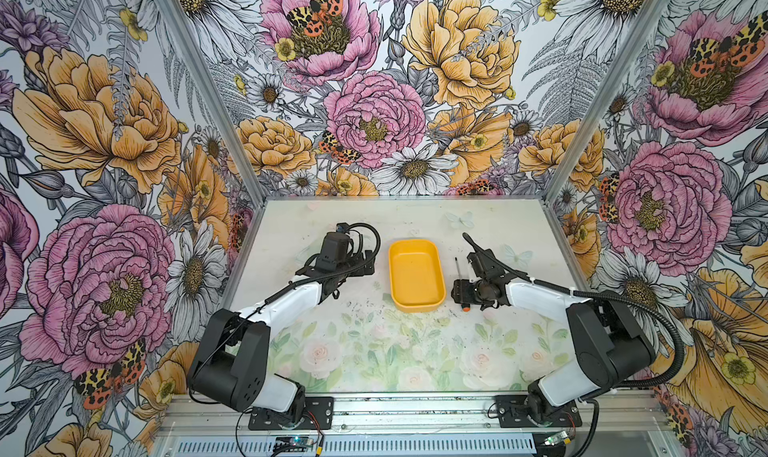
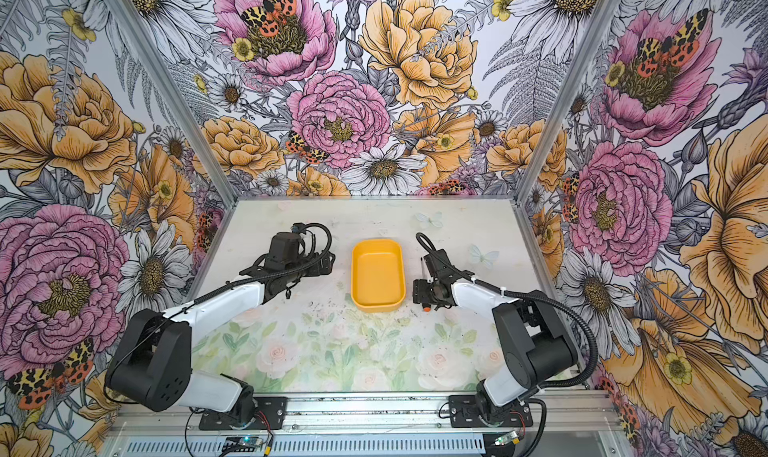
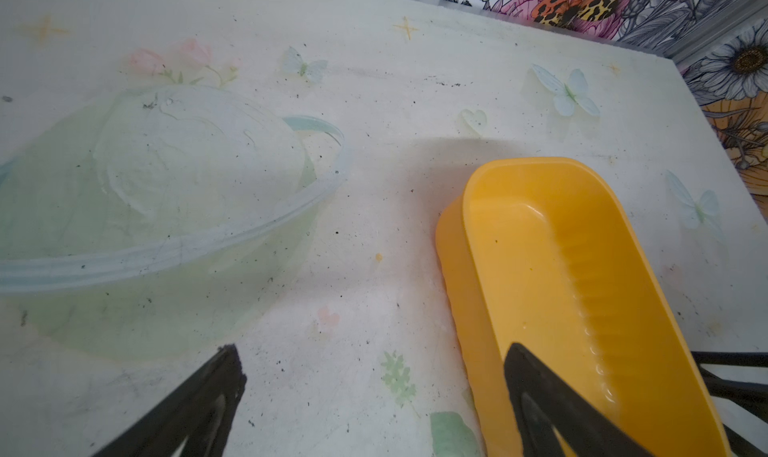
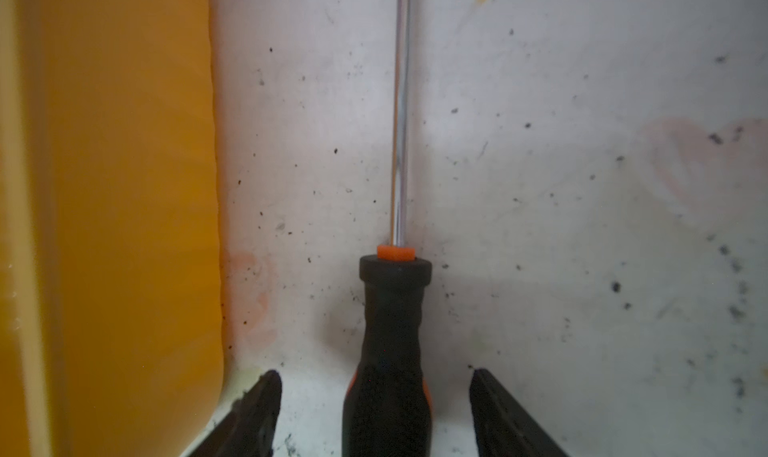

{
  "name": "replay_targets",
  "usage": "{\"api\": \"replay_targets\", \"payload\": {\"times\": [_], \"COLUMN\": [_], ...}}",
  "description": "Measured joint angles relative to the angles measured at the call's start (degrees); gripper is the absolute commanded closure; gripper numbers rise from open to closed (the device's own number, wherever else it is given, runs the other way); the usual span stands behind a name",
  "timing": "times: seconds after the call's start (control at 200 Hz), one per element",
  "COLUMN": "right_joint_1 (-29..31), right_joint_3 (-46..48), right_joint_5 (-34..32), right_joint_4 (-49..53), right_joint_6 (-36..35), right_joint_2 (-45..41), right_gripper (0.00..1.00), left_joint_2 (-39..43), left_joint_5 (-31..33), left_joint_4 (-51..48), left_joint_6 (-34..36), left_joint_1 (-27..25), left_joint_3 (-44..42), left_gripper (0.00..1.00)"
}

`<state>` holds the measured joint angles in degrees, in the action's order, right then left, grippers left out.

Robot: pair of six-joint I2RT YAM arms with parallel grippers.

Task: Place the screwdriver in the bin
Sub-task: 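Close the right gripper on the black screwdriver handle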

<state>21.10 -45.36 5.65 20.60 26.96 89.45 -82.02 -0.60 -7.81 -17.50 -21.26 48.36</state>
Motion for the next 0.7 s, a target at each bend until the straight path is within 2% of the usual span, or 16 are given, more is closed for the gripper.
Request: {"api": "replay_targets", "payload": {"times": [0.095, 0.34, 0.43, 0.55, 0.7], "right_joint_1": [0.4, 1.1, 1.1, 1.1, 1.4], "right_joint_3": [-0.5, -1.4, -2.0, -2.8, -4.2], "right_joint_5": [-0.4, -2.4, -3.1, -3.3, -3.2], "right_joint_4": [0.6, 3.6, 4.5, 5.4, 6.8], "right_joint_6": [0.3, 0.5, 0.7, 0.1, 0.2], "right_joint_2": [0.6, 1.2, 1.5, 1.6, 2.6], "right_gripper": [0.4, 0.49, 0.57, 0.77, 0.88], "left_joint_2": [1.5, 3.1, 3.1, 2.8, 1.9], "left_joint_5": [0.2, 0.3, 0.3, 0.3, 0.2], "left_joint_4": [-1.0, -2.5, -3.2, -4.1, -4.9], "left_joint_6": [0.0, 0.0, 0.0, 0.0, 0.0], "left_joint_1": [0.0, 0.0, 0.0, 0.0, 0.0], "left_joint_3": [0.0, 0.0, 0.0, 0.2, 1.0], "left_gripper": [0.01, 0.01, 0.01, 0.01, 0.01]}}
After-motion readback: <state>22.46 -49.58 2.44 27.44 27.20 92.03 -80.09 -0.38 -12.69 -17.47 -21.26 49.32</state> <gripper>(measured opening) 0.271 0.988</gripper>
